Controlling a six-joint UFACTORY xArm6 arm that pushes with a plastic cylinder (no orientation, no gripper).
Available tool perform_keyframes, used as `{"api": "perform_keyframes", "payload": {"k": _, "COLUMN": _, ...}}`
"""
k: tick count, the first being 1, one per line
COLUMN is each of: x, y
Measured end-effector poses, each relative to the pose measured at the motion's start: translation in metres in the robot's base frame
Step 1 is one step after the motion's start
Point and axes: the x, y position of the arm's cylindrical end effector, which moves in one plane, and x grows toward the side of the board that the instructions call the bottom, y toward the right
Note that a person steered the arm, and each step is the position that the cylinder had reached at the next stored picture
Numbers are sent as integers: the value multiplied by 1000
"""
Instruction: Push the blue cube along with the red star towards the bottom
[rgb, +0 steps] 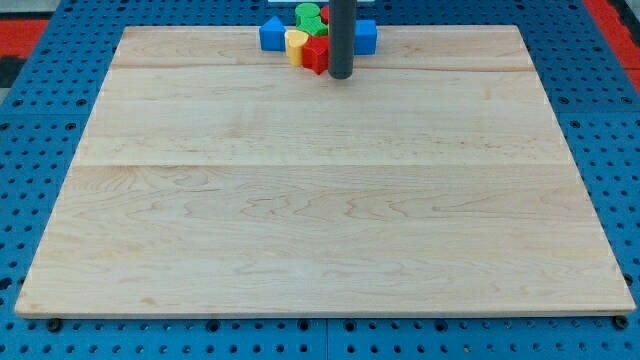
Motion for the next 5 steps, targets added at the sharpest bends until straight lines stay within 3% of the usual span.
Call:
{"api": "perform_keyframes", "payload": {"k": 1, "x": 42, "y": -12}}
{"api": "perform_keyframes", "payload": {"k": 3, "x": 51, "y": -179}}
{"api": "perform_keyframes", "payload": {"k": 4, "x": 60, "y": -173}}
{"api": "perform_keyframes", "payload": {"k": 5, "x": 67, "y": -77}}
